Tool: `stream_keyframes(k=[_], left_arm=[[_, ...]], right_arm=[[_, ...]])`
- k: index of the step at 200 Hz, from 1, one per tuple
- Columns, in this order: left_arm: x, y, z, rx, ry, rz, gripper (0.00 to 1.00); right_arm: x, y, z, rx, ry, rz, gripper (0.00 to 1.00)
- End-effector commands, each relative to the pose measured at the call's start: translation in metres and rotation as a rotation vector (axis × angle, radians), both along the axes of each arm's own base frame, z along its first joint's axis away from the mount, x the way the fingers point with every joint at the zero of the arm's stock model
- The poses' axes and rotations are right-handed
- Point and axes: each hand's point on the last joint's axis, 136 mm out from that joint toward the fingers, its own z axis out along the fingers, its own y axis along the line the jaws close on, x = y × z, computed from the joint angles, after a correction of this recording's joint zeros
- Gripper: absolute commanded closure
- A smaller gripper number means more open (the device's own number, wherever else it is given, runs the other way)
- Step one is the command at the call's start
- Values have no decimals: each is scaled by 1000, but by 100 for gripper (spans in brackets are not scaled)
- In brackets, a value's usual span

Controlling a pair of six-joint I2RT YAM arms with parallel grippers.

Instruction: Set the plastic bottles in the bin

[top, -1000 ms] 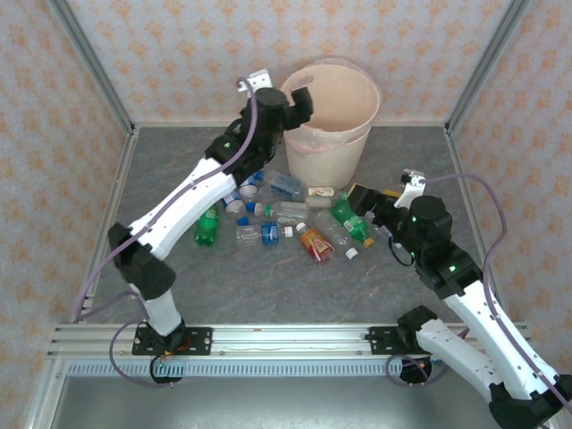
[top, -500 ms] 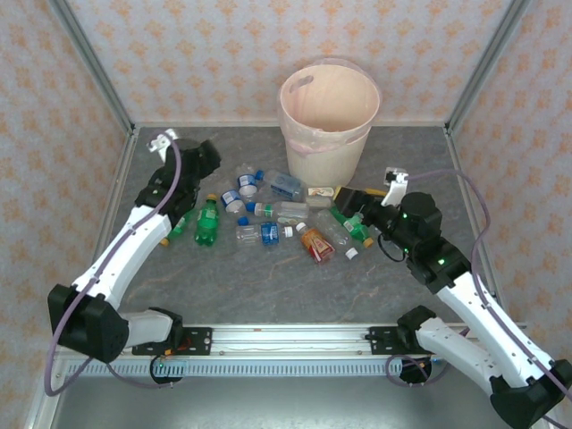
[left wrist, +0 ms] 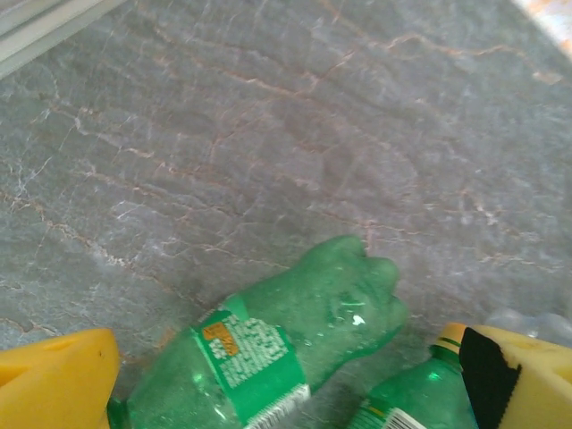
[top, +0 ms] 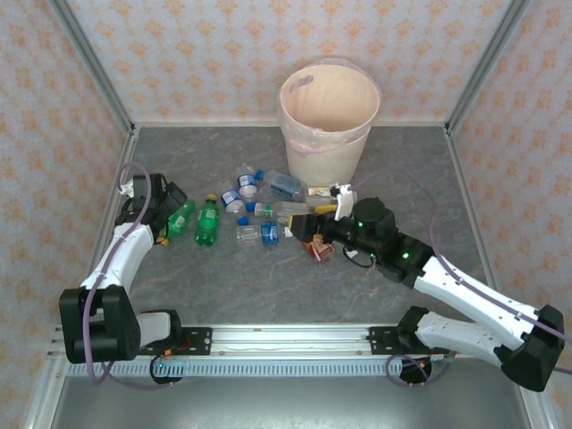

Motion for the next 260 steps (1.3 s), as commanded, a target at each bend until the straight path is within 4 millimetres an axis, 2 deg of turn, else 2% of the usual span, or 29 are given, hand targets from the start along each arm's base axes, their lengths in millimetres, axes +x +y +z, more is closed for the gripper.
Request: stream_keyframes(k=[1, 51, 93, 126, 155, 180, 212, 260], left_arm=[[3, 2, -14, -33, 20, -33, 1], [4, 10, -41, -147, 68, -9, 1], [3, -14, -59, -302, 41, -28, 1], [-1, -26, -60, -370, 5, -30, 1], [-4, -33, -57, -361, -3, -53, 1], [-5, -25, -61, -297, 45, -54, 1], [-6, -6, -73, -219, 167, -14, 1], [15, 3, -76, -205, 211, -4, 1]], right_arm=[[2, 10, 24, 19, -71, 0, 0], [3, 7, 25, 23, -80, -23, 0], [3, 3, 24, 18, -83, -39, 0], [3, 1, 23, 18, -83, -44, 0], [4, 1, 23, 19, -86, -49, 0], [4, 3, 22, 23, -80, -44, 0], [3, 0, 24, 23, -81, -50, 0], [2, -4, 24, 26, -87, -59, 0]])
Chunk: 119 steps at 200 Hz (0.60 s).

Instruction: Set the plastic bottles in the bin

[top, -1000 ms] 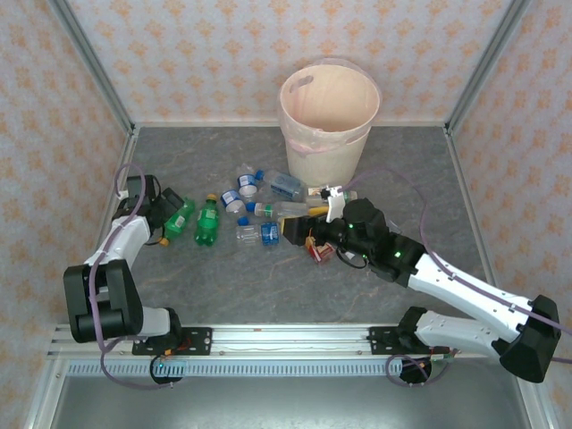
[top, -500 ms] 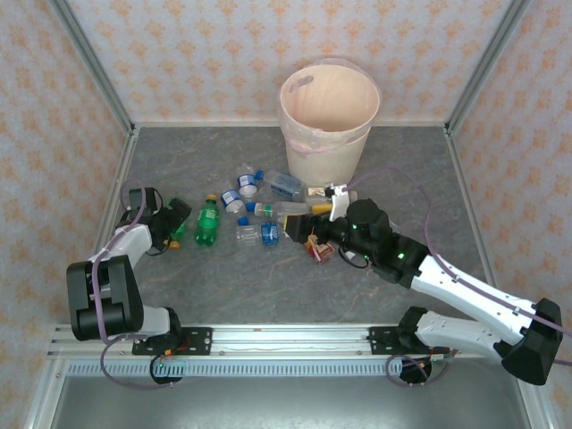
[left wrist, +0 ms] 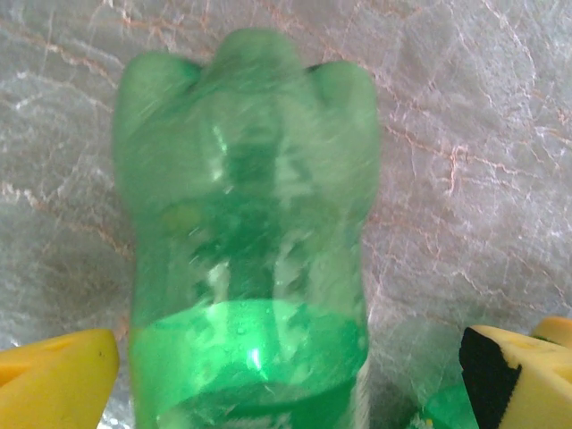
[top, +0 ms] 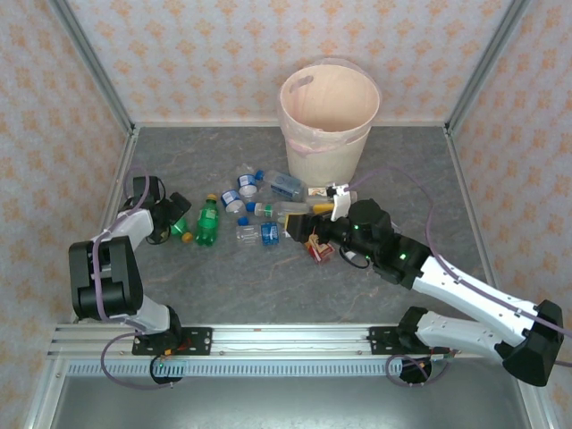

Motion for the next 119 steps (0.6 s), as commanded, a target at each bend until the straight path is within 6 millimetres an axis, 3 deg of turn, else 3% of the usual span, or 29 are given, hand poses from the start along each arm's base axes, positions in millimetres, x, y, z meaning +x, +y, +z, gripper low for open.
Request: stream_keyframes(k=[1, 45, 86, 102, 119], left_arm=[[3, 11, -2, 47, 60, 3, 1], [3, 12, -19, 29, 119, 13, 9], [0, 14, -15, 49, 110, 20, 24], [0, 16, -9, 60, 97, 24, 35], [-1, 15, 0, 62, 69, 29, 36]], right_arm=[[0, -3, 15, 30, -46, -15, 0], [-1, -7, 15, 32, -49, -22, 0], [-1, -8, 14, 32, -49, -28, 0], [-1, -8, 14, 33, -46, -29, 0], [-1, -8, 14, 40, -44, -31, 0]])
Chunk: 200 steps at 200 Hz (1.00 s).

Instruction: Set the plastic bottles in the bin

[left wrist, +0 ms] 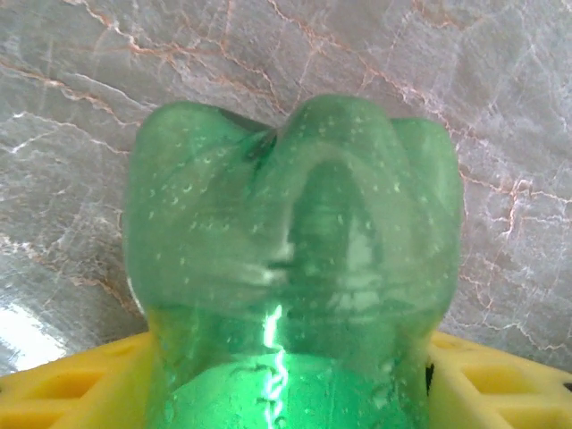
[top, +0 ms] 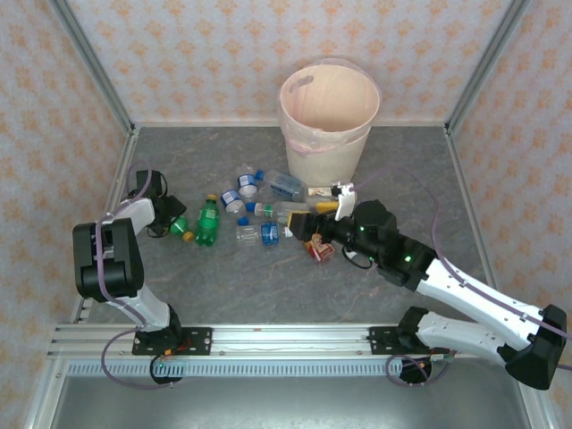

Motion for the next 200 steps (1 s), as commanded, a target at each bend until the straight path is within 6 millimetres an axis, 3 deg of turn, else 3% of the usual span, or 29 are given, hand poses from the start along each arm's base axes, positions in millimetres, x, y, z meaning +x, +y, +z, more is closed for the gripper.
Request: stream_keyframes(k=[1, 18, 42, 77, 150, 200], left_arm=[[-8, 5, 15, 35, -16, 14, 36], [-8, 2, 23, 29, -38, 9, 42], [-6, -3, 39, 10, -88, 4, 42], [8, -25, 84, -21, -211, -26, 42], [48, -112, 225, -65, -567, -163, 42], [66, -187, 299, -107, -742, -280, 42]], right_arm=[[0, -2, 4, 20, -22, -16, 0], [1, -3, 4, 23, -21, -19, 0], [2, -4, 4, 31, -16, -30, 0], [4, -11, 7, 44, -20, -70, 0], [7, -42, 23, 79, -61, -196, 0], [9, -72, 34, 103, -88, -325, 0]])
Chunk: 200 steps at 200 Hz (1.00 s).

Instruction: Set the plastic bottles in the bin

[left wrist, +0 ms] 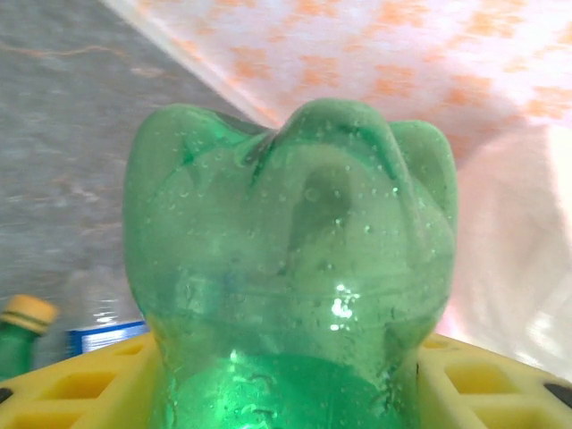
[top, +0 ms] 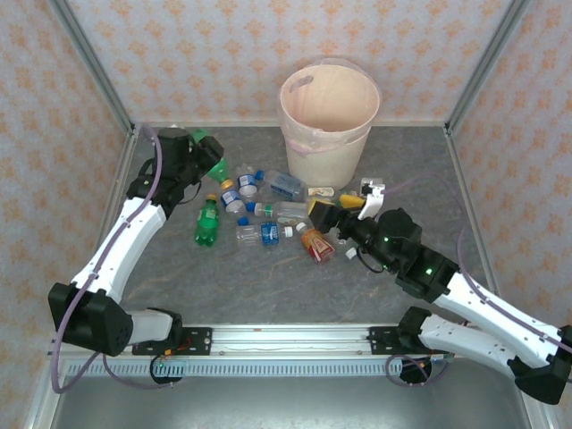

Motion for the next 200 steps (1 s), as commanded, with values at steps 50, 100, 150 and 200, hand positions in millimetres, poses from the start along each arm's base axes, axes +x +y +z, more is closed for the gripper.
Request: stream_keyframes(k=[50, 100, 150, 200], left_arm=[[33, -99, 106, 4, -264, -113, 42], [62, -148, 144, 11, -363, -154, 42], [94, -177, 160, -27, -441, -159, 43], [124, -196, 158, -32, -498, -148, 45]], right_arm=[[2, -37, 4, 17, -11, -159, 0], [0, -45, 3, 16, -1, -181, 0], [-5, -57, 5, 19, -3, -210, 0], [-7, -63, 2, 18, 2, -219, 0]])
